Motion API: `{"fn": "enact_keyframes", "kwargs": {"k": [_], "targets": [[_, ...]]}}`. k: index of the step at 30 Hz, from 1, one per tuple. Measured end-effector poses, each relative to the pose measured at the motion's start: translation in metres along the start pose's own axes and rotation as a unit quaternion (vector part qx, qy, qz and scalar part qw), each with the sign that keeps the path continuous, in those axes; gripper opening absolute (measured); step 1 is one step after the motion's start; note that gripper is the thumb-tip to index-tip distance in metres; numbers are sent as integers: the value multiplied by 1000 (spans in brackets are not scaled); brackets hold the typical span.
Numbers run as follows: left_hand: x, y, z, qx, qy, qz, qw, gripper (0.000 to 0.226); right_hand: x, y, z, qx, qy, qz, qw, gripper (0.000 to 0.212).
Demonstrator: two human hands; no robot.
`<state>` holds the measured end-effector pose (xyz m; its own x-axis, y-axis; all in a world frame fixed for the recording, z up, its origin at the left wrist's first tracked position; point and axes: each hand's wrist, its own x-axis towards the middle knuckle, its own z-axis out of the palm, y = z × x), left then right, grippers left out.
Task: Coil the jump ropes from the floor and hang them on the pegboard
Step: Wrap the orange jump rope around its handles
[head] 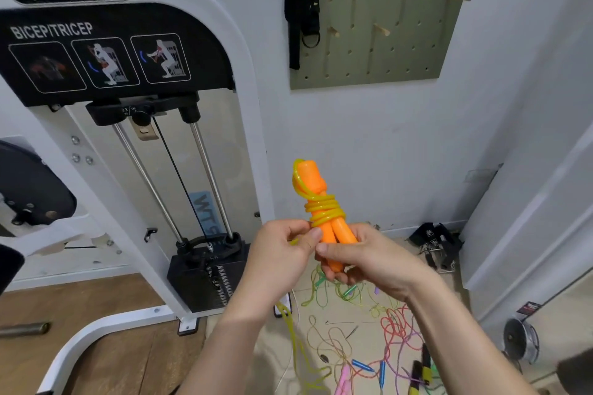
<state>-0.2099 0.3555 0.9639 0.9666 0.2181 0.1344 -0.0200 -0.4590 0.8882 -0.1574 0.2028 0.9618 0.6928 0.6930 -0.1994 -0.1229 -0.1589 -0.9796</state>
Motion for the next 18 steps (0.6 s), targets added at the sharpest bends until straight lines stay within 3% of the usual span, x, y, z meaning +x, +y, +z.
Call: {"fn": "enact_keyframes", "kwargs": {"k": [3,5,8,13,18], "targets": [[-1,-1,3,242,-11,23,970,29,5,8,5,-138,95,-29,985,23],[-2,-1,3,340,-9,66,938,29,8,10,6,-265,145,-37,953,33],[0,-1,-2,401,-19,126,907,29,7,5,7,-396,170,-17,902,39],[-1,-7,-16,465,7,243,851,13,1,-15,0,-484,221,31,846,29],[9,0,-26,486,12,403,775,14,-1,-31,10,-579,168,65,795,17]]}}
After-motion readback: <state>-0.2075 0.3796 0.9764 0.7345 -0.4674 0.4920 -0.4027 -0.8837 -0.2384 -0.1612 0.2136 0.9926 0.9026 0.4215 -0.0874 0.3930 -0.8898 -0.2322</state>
